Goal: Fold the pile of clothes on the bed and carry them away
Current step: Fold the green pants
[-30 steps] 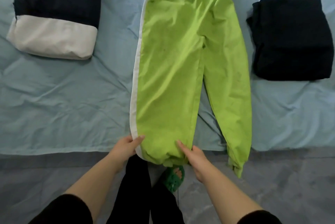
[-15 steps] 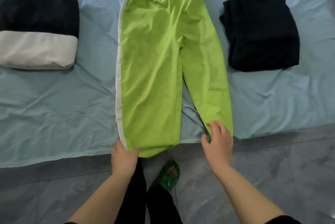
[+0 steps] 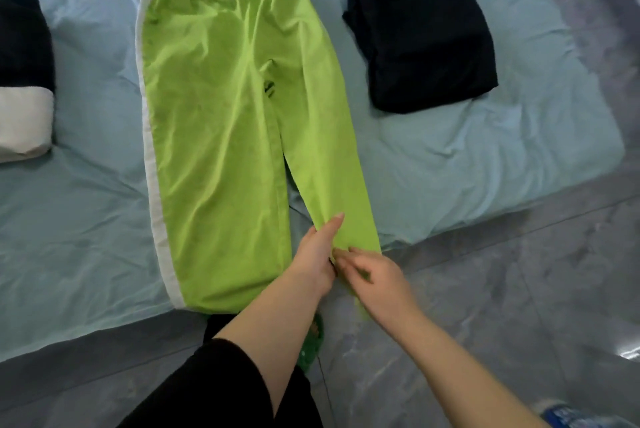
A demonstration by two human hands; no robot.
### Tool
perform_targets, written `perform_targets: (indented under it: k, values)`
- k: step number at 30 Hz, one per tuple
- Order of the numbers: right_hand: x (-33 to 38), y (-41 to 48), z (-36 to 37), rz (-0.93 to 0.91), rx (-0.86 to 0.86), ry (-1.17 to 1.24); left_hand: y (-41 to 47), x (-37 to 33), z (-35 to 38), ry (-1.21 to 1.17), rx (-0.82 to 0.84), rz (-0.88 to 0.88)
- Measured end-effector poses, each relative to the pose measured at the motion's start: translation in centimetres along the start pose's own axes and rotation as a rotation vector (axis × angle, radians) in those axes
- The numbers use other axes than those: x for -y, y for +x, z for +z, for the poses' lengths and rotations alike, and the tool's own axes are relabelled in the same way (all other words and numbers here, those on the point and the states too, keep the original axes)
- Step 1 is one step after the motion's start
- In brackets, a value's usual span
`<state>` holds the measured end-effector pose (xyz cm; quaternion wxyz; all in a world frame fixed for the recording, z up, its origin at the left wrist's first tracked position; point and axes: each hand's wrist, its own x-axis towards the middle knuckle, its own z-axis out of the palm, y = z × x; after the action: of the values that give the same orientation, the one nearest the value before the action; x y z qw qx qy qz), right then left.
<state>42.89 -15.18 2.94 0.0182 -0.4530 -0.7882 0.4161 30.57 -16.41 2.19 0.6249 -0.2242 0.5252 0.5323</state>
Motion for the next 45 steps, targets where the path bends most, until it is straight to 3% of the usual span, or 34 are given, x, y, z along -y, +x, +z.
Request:
perform_targets:
  k: [1,3,5,6,9,10,12,14,16,18,20,22,25,27,31,34,35,37,38,41,42,45]
  values:
    - [0.0,0.1,-0.7,0.07,-0.058,0.194,-0.1,-0.3,0.2,0.011,0.016,-0.017]
    - [-0.8,1.5,-2.3,0.248,-0.348,0.483,-0.3,-0.6,0.1,0.016,0.089,-0.056]
    - [-2.0,3.8,-3.7,0.441,-0.472,0.582,-0.8,-0.9,-0.2,-0.021,0.152,-0.12]
    - [-2.3,5.0,-4.1,0.551,-0.39,0.647,-1.0,-1.0,-0.3,-0.025,0.174,-0.149]
    - [-1.9,7.5,-3.6,0.882,0.15,1.052,-1.3,-1.1,-0.4,-0.001,0.23,-0.209]
    - [-1.5,7.8,-3.5,0.895,0.237,1.131,-1.4,-1.1,-0.3,0.005,0.222,-0.216]
    - [-1.0,8.5,-4.1,0.818,0.179,1.174,-1.4,-1.3,0.0,0.014,0.177,-0.178]
    - [-1.6,8.8,-5.8,0.616,-0.179,1.046,-1.3,-1.2,0.1,0.011,0.102,-0.064]
    - [-2.7,8.6,-8.5,0.288,-0.511,0.624,-1.3,-0.9,0.3,-0.036,0.077,0.02]
    - [-4.3,8.3,-10.4,0.118,-0.613,0.357,-1.3,0.4,1.0,-0.066,0.092,-0.003]
    - [-6.5,8.2,-10.9,0.217,-0.508,0.229,-0.5,2.4,1.9,-0.01,0.023,-0.056]
    - [-8.9,7.6,-10.8,0.45,-0.237,0.132,0.9,4.1,2.7,0.049,-0.1,-0.117]
    - [-11.6,6.1,-11.3,0.654,0.019,0.33,2.6,5.1,3.0,0.097,-0.149,-0.164]
    - [-13.1,5.4,-11.6,0.63,0.036,0.408,3.3,5.5,3.0,0.143,-0.118,-0.168]
    - [-15.1,4.4,-11.1,0.598,-0.152,0.304,4.0,6.7,2.8,0.297,-0.134,-0.168]
    - [-15.5,4.7,-10.5,0.638,-0.165,0.079,3.9,6.1,2.7,0.82,-0.075,-0.177]
    - [-14.9,4.9,-10.2,0.641,-0.188,-0.048,3.8,5.2,2.3,1.089,-0.031,-0.116]
    - [-13.3,5.5,-9.7,0.538,-0.261,-0.334,3.6,2.9,1.7,1.562,-0.055,0.186]
    - [-12.5,6.0,-9.2,0.419,-0.304,-0.413,3.6,1.7,1.6,1.68,-0.134,0.401]
    - [-9.9,8.3,-6.4,0.069,-0.3,-0.463,5.6,-1.8,2.4,1.659,-0.285,0.964]
    - [-9.5,9.1,-5.4,0.015,-0.275,-0.472,6.9,-2.3,2.7,1.693,-0.298,1.012]
    - [-11.5,9.6,-2.8,0.052,-0.12,-0.55,10.4,0.0,2.5,2.033,-0.24,0.847]
